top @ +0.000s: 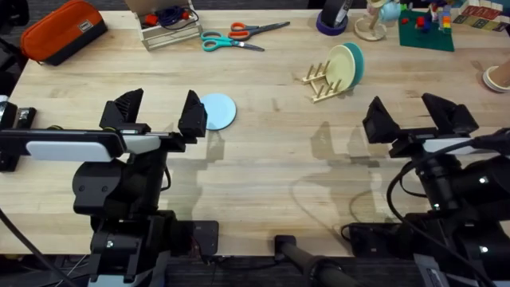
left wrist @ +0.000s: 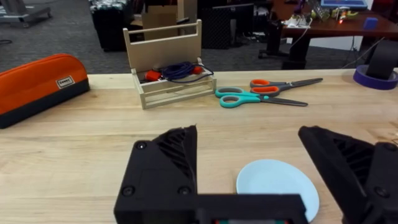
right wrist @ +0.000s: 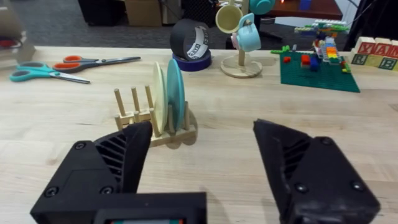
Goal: Pick up the plates from the table one by one and place each into a slot on the dish rack.
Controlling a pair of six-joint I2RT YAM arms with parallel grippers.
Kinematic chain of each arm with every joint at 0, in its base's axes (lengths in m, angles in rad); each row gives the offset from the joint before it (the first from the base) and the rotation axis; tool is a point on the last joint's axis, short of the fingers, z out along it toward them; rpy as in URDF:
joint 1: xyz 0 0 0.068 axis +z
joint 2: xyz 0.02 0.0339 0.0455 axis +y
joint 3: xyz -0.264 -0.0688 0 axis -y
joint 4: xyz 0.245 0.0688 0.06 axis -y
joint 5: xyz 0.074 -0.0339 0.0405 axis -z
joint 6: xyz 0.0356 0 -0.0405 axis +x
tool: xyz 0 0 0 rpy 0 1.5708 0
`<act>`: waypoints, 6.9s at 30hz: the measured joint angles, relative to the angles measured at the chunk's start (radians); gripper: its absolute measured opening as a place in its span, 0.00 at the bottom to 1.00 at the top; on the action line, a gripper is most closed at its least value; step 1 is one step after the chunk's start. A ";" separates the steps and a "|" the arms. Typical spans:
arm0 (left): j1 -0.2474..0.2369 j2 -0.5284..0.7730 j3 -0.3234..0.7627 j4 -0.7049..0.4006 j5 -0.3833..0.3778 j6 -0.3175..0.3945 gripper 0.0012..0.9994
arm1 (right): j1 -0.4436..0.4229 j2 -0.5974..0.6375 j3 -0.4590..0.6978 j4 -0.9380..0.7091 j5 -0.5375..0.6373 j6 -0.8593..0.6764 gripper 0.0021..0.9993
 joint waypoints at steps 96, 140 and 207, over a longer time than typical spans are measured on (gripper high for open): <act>0.028 1.147 1.518 -1.423 0.258 -0.052 0.04 | 0.000 1.109 1.509 -1.154 0.001 -0.053 1.00; 0.328 1.881 1.140 -0.947 0.670 0.236 0.04 | 0.000 1.109 1.509 -1.154 0.001 -0.053 1.00; 0.334 1.919 1.141 -0.934 0.704 0.237 0.04 | 0.618 1.954 1.511 -0.595 -0.346 0.566 1.00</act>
